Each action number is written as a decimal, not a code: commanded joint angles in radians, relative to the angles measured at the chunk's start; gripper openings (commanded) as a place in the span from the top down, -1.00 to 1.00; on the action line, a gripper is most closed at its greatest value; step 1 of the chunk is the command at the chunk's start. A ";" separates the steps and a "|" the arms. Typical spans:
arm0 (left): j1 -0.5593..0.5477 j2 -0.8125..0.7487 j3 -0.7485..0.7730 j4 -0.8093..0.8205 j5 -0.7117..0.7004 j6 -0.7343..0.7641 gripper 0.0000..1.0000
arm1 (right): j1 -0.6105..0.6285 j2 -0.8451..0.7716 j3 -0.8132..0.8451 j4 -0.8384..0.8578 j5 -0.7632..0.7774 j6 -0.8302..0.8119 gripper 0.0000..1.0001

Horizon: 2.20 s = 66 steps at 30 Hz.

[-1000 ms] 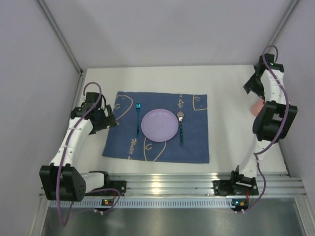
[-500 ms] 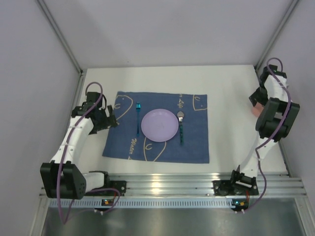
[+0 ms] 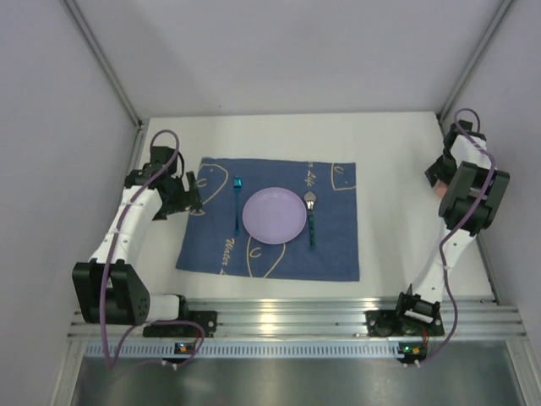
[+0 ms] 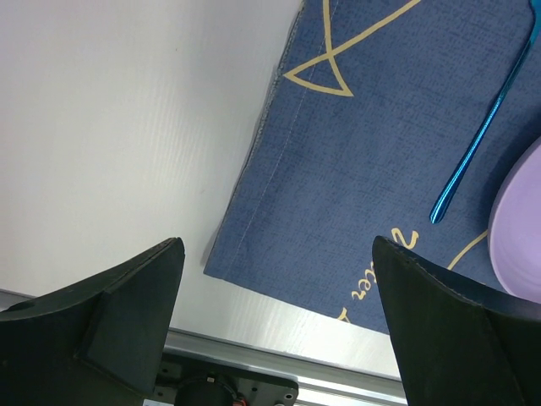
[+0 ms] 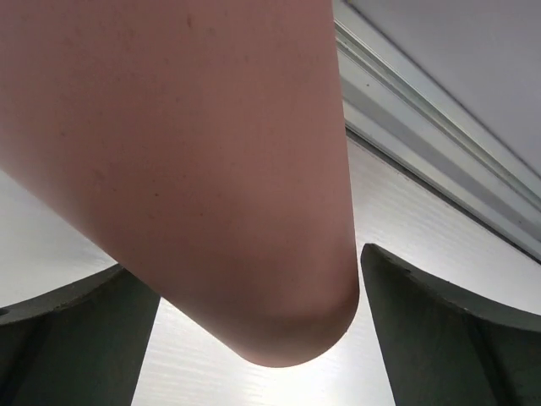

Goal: Set the dinner table for one person

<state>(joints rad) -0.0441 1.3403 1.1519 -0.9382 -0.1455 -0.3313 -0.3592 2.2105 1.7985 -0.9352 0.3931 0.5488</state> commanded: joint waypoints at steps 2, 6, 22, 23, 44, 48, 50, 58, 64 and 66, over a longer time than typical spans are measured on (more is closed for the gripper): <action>-0.003 0.014 0.057 -0.013 0.011 0.025 -0.96 | -0.012 0.011 0.036 0.056 0.001 -0.035 -1.00; -0.005 0.013 0.052 -0.017 0.015 0.018 -0.96 | -0.014 0.000 0.042 0.076 -0.011 -0.067 -0.99; -0.011 -0.016 0.012 -0.008 0.024 -0.003 -0.97 | -0.014 -0.065 -0.028 0.156 -0.195 -0.150 1.00; -0.014 -0.021 0.006 0.008 0.029 -0.008 -0.97 | 0.011 -0.101 -0.054 0.177 -0.221 -0.153 1.00; -0.033 0.075 0.000 0.991 0.866 -0.837 -0.97 | 0.951 -0.765 -0.574 0.461 -1.019 -0.088 1.00; -0.036 0.144 -0.017 1.098 0.937 -0.949 -0.94 | 1.014 -0.778 -0.568 0.447 -1.037 -0.114 1.00; -0.051 0.178 -0.012 1.134 0.986 -0.989 -0.86 | 1.045 -0.773 -0.544 0.434 -1.028 -0.128 1.00; -0.074 0.220 0.014 0.900 1.121 -0.870 -0.46 | 1.059 -0.742 -0.433 0.386 -0.961 -0.167 1.00; -0.083 0.166 -0.026 0.929 1.179 -0.885 -0.26 | 1.059 -0.707 -0.361 0.322 -0.927 -0.228 1.00; -0.095 0.171 -0.020 0.987 1.222 -0.908 -0.14 | 1.059 -0.698 -0.360 0.320 -0.933 -0.234 1.00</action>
<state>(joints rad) -0.1238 1.5570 1.1347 -0.0093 0.9939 -1.2083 0.6910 1.4914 1.3972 -0.5991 -0.5438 0.3584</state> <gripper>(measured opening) 0.584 0.670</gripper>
